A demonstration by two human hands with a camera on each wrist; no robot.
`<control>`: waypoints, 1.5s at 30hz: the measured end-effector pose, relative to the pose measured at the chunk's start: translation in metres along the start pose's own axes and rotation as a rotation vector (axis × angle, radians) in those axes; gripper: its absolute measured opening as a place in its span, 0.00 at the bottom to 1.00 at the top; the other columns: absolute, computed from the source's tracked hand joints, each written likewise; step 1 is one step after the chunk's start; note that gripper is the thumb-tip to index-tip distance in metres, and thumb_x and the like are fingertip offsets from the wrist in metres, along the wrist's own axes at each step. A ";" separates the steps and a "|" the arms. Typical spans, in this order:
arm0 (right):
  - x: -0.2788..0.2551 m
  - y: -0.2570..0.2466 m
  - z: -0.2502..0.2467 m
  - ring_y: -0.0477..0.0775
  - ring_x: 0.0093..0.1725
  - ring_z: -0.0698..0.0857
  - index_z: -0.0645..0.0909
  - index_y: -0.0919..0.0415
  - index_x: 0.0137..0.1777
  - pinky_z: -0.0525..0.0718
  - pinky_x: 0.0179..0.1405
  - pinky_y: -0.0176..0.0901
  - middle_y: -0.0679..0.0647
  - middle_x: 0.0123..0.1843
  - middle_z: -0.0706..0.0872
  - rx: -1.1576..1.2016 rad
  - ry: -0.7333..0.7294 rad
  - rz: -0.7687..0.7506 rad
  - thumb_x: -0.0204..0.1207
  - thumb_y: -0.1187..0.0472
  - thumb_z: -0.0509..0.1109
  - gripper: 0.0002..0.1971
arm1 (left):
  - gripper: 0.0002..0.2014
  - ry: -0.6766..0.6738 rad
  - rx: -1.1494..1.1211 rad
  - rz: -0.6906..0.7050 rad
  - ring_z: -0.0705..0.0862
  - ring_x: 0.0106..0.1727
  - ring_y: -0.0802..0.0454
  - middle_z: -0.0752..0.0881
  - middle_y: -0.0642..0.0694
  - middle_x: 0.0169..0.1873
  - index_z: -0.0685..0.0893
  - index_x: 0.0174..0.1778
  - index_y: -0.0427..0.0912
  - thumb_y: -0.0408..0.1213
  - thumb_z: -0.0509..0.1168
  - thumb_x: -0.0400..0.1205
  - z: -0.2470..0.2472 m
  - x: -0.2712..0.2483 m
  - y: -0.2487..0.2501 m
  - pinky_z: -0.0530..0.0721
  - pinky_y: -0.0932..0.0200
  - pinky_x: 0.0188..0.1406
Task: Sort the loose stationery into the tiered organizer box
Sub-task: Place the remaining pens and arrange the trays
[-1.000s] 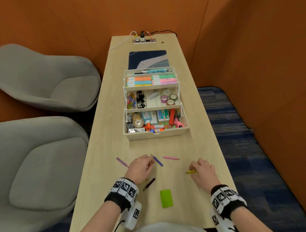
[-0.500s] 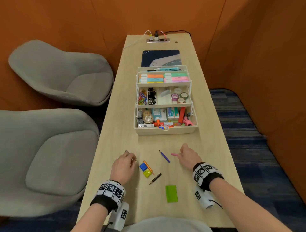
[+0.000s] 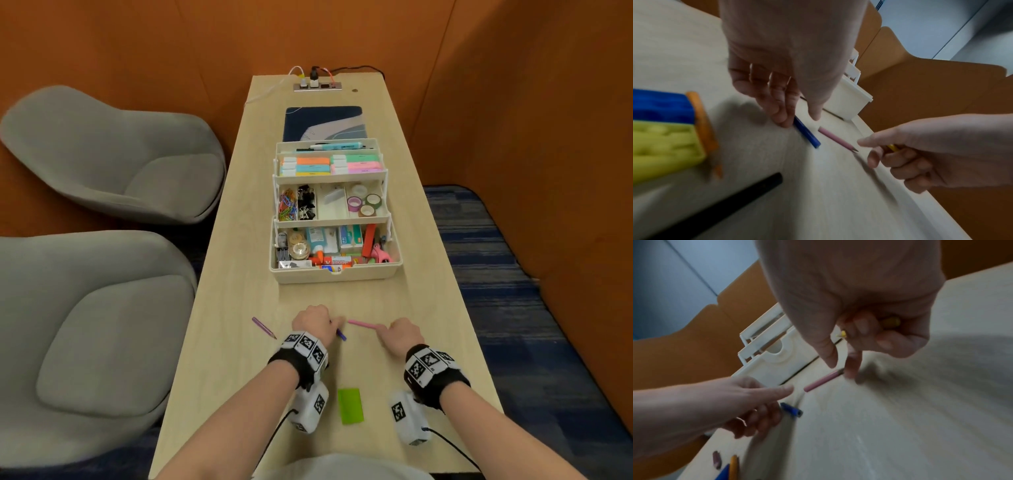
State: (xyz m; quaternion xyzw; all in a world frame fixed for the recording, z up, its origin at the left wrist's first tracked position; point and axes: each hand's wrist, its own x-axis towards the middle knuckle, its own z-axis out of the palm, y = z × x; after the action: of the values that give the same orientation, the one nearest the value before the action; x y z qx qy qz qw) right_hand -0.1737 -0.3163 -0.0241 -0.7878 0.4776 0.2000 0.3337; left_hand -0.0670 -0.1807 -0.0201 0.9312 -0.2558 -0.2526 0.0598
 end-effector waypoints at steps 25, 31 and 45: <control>-0.036 -0.053 0.034 0.55 0.19 0.77 0.69 0.63 0.38 0.73 0.19 0.38 0.58 0.21 0.76 0.389 -0.556 -0.304 0.79 0.67 0.53 0.09 | 0.06 0.199 -0.931 -0.309 0.79 0.33 0.45 0.80 0.40 0.34 0.74 0.48 0.38 0.34 0.54 0.86 -0.022 -0.041 -0.149 0.78 0.55 0.33; -0.052 -0.038 0.053 0.55 0.45 0.77 0.72 0.54 0.57 0.71 0.41 0.43 0.53 0.49 0.81 -0.487 -0.385 -0.762 0.78 0.60 0.59 0.09 | 0.03 0.230 -0.656 -0.198 0.73 0.31 0.50 0.76 0.50 0.27 0.75 0.44 0.42 0.34 0.57 0.83 -0.015 -0.046 -0.152 0.68 0.57 0.30; -0.052 -0.039 0.041 0.54 0.42 0.76 0.65 0.54 0.46 0.75 0.47 0.48 0.51 0.44 0.77 -0.300 -0.348 -0.726 0.82 0.56 0.57 0.05 | 0.10 0.075 -0.242 0.075 0.83 0.47 0.47 0.73 0.49 0.52 0.79 0.53 0.47 0.31 0.62 0.78 -0.019 -0.024 -0.136 0.83 0.51 0.49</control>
State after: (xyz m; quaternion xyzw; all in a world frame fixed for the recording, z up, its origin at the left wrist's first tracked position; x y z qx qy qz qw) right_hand -0.1630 -0.2419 -0.0066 -0.8990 0.0714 0.2666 0.3399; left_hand -0.0145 -0.0521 -0.0262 0.9158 -0.2557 -0.2442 0.1907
